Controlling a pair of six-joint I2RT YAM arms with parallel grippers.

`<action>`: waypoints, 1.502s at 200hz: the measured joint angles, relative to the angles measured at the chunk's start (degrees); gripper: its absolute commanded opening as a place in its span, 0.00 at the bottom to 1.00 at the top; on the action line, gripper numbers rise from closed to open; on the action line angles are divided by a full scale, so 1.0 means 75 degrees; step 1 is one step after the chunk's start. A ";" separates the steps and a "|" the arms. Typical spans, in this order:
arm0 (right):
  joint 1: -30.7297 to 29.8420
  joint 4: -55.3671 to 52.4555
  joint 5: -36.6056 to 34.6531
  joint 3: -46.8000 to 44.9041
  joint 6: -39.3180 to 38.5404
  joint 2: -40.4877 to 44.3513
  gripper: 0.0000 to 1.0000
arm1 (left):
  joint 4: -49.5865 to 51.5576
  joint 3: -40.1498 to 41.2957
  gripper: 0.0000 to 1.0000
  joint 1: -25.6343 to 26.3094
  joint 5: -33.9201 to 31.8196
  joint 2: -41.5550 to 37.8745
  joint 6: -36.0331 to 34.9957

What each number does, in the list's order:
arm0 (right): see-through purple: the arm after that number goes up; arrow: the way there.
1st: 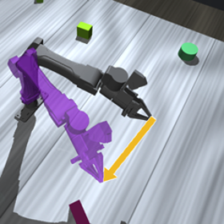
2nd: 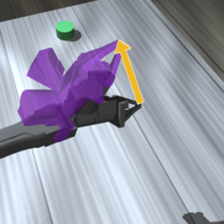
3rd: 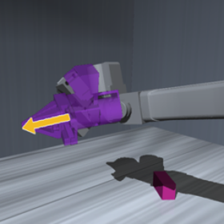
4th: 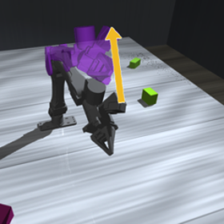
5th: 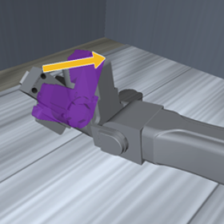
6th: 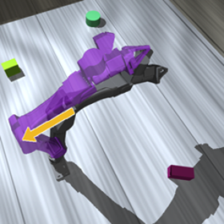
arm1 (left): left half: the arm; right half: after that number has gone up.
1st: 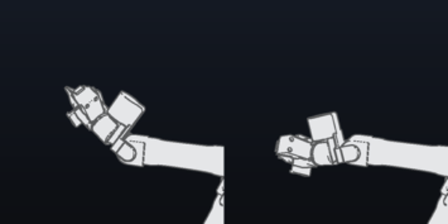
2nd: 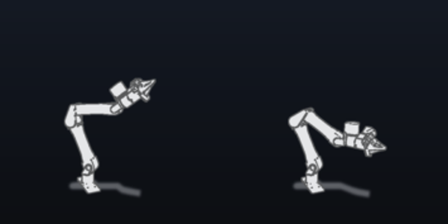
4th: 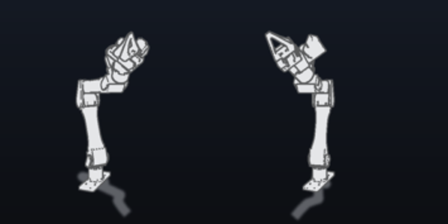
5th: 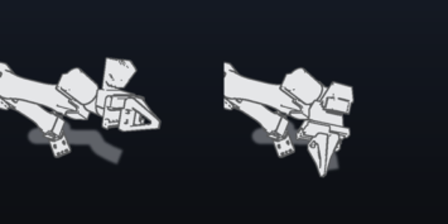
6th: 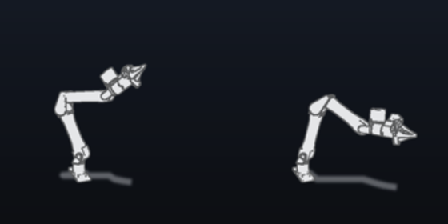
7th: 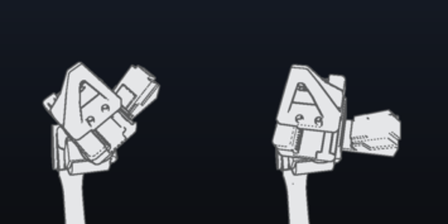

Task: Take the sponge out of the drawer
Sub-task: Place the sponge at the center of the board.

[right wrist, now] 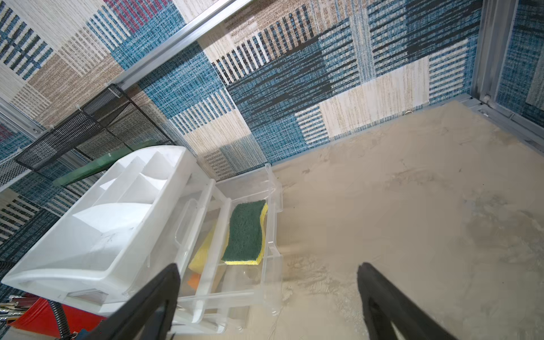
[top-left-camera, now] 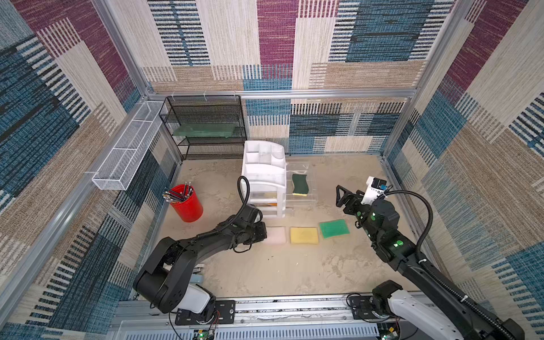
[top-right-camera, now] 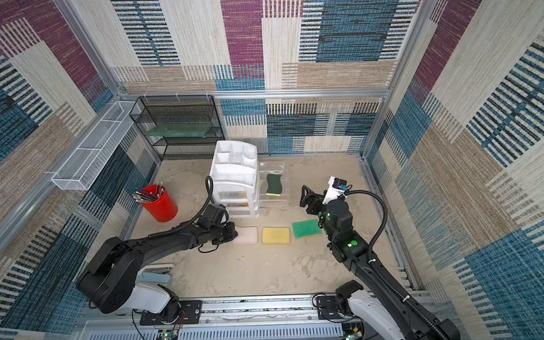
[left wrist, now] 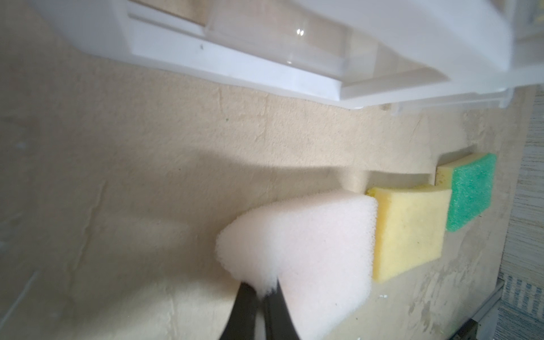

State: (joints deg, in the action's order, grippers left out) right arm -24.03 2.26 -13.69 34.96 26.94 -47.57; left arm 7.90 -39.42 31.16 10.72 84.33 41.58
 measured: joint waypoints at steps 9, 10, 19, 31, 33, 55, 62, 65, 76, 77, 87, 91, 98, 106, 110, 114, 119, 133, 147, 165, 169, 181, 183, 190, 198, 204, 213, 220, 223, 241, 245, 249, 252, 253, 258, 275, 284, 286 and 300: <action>0.0000 -0.0003 0.0000 0.0000 0.0000 -0.0009 0.95 | 0.0000 0.0000 0.00 0.0003 -0.0003 0.0012 0.0000; 0.0000 -0.0003 0.0000 0.0000 0.0000 -0.0012 0.95 | 0.0000 0.0000 0.00 0.0003 -0.0003 0.0012 0.0000; 0.0000 -0.0003 0.0000 0.0000 0.0000 -0.0012 0.95 | 0.0000 0.0000 0.00 0.0012 -0.0003 0.0038 0.0000; 0.0000 -0.0003 0.0000 0.0003 0.0000 -0.0012 0.95 | 0.0000 -0.0003 0.00 0.0017 -0.0003 0.0070 0.0000; 0.0000 -0.0003 0.0000 0.0003 0.0000 -0.0012 0.95 | 0.0000 -0.0003 0.00 0.0020 -0.0003 0.0073 0.0000; 0.0000 -0.0003 0.0000 0.0003 0.0000 -0.0012 0.95 | 0.0000 -0.0023 0.00 0.0047 -0.0006 0.0111 0.0000; 0.0000 -0.0003 0.0000 0.0003 0.0000 -0.0012 0.95 | 0.0000 -0.0026 0.00 0.0052 -0.0006 0.0122 0.0000; 0.0000 -0.0003 0.0000 0.0003 0.0000 -0.0012 0.95 | 0.0000 -0.0026 0.00 0.0055 -0.0009 0.0125 0.0000; 0.0000 -0.0003 0.0000 0.0003 0.0000 -0.0012 0.95 | 0.0000 -0.0029 0.00 0.0061 -0.0012 0.0140 0.0000; 0.0000 -0.0003 0.0000 0.0003 0.0000 -0.0012 0.95 | 0.0000 -0.0029 0.00 0.0061 -0.0012 0.0140 0.0000; 0.0000 -0.0003 0.0000 0.0003 0.0000 -0.0012 0.95 | 0.0000 -0.0029 0.00 0.0061 -0.0017 0.0143 0.0000; 0.0000 -0.0003 0.0000 0.0003 0.0000 -0.0012 0.95 | 0.0003 -0.0029 0.00 0.0064 -0.0026 0.0143 0.0000; -0.0003 -0.0003 0.0000 0.0003 0.0000 -0.0015 0.95 | 0.0017 -0.0041 0.00 0.0064 -0.0041 0.0143 0.0000; -0.0003 -0.0003 0.0000 0.0003 0.0000 -0.0026 0.95 | 0.0064 -0.0073 0.00 0.0067 -0.0055 0.0143 0.0000; -0.0003 -0.0003 0.0000 0.0006 0.0000 -0.0029 0.95 | 0.0070 -0.0082 0.00 0.0067 -0.0076 0.0140 -0.0003; 0.0000 -0.0003 0.0000 0.0006 0.0000 -0.0038 0.95 | 0.0087 -0.0090 0.01 0.0067 -0.0125 0.0134 -0.0003; -0.0003 -0.0003 0.0000 0.0009 0.0000 -0.0044 0.95 | 0.0125 -0.0111 0.02 0.0070 -0.0172 0.0125 -0.0006; -0.0003 -0.0006 0.0000 0.0026 0.0000 -0.0061 0.95 | 0.0207 -0.0140 0.05 0.0085 -0.0207 0.0064 -0.0009; -0.0003 -0.0006 0.0000 0.0038 0.0000 -0.0079 0.95 | 0.0306 -0.0172 0.10 0.0099 -0.0268 0.0006 -0.0032; -0.0009 -0.0009 0.0003 0.0047 0.0000 -0.0114 0.95 | 0.0443 -0.0201 0.20 0.0111 -0.0405 -0.0035 -0.0058; -0.0009 -0.0009 0.0003 0.0052 0.0000 -0.0122 0.95 | 0.0460 -0.0204 0.22 0.0111 -0.0402 -0.0041 -0.0061; -0.0009 -0.0012 0.0003 0.0073 0.0000 -0.0143 0.95 | 0.0484 -0.0216 0.23 0.0117 -0.0428 -0.0047 -0.0064; -0.0009 -0.0012 0.0006 0.0076 0.0000 -0.0149 0.95 | 0.0487 -0.0216 0.23 0.0117 -0.0434 -0.0047 -0.0064; -0.0009 -0.0012 0.0006 0.0087 0.0000 -0.0163 0.95 | 0.0519 -0.0216 0.24 0.0119 -0.0446 -0.0047 -0.0085; -0.0009 -0.0012 0.0009 0.0090 0.0000 -0.0178 0.95 | 0.0536 -0.0216 0.27 0.0122 -0.0466 -0.0047 -0.0087; -0.0009 -0.0012 0.0012 0.0090 0.0000 -0.0189 0.95 | 0.0548 -0.0219 0.29 0.0128 -0.0498 -0.0047 -0.0093; -0.0009 -0.0012 0.0020 0.0090 0.0000 -0.0213 0.95 | 0.0592 -0.0230 0.32 0.0134 -0.0580 -0.0047 -0.0105; -0.0012 -0.0020 0.0023 0.0090 0.0000 -0.0224 0.95 | 0.0632 -0.0239 0.37 0.0134 -0.0583 -0.0047 -0.0108; -0.0017 -0.0020 0.0023 0.0093 0.0000 -0.0227 0.95 | 0.0650 -0.0245 0.39 0.0131 -0.0589 -0.0047 -0.0108; -0.0017 -0.0023 0.0026 0.0122 -0.0003 -0.0254 0.95 | 0.0714 -0.0265 0.47 0.0146 -0.0609 -0.0055 -0.0108; -0.0023 -0.0023 0.0026 0.0131 -0.0003 -0.0259 0.95 | 0.0737 -0.0271 0.48 0.0146 -0.0609 -0.0064 -0.0108; -0.0032 -0.0023 0.0026 0.0140 -0.0003 -0.0268 0.95 | 0.0766 -0.0274 0.49 0.0149 -0.0615 -0.0090 -0.0108; -0.0035 -0.0023 0.0026 0.0146 -0.0003 -0.0271 0.95 | 0.0784 -0.0274 0.50 0.0149 -0.0624 -0.0108 -0.0108; -0.0035 -0.0023 0.0026 0.0146 -0.0003 -0.0274 0.95 | 0.0796 -0.0274 0.50 0.0149 -0.0632 -0.0119 -0.0108; -0.0035 -0.0023 0.0026 0.0152 -0.0003 -0.0283 0.95 | 0.0825 -0.0274 0.53 0.0149 -0.0659 -0.0157 -0.0108; -0.0035 -0.0029 0.0029 0.0189 -0.0003 -0.0338 0.95 | 0.0892 -0.0271 0.61 0.0154 -0.0807 -0.0356 -0.0108; -0.0035 -0.0026 0.0032 0.0195 -0.0003 -0.0358 0.95 | 0.0915 -0.0268 0.66 0.0154 -0.0833 -0.0481 -0.0108; -0.0035 -0.0026 0.0032 0.0198 -0.0003 -0.0367 0.95 | 0.0924 -0.0265 0.67 0.0154 -0.0839 -0.0516 -0.0108; -0.0044 -0.0026 0.0032 0.0204 -0.0006 -0.0411 0.95 | 0.0991 -0.0251 0.71 0.0160 -0.0979 -0.0740 -0.0105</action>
State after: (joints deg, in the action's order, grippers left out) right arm -24.36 2.07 -13.45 36.49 26.89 -50.65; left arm 15.33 -41.30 32.36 3.38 78.78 40.80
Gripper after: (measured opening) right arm 0.952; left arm 0.694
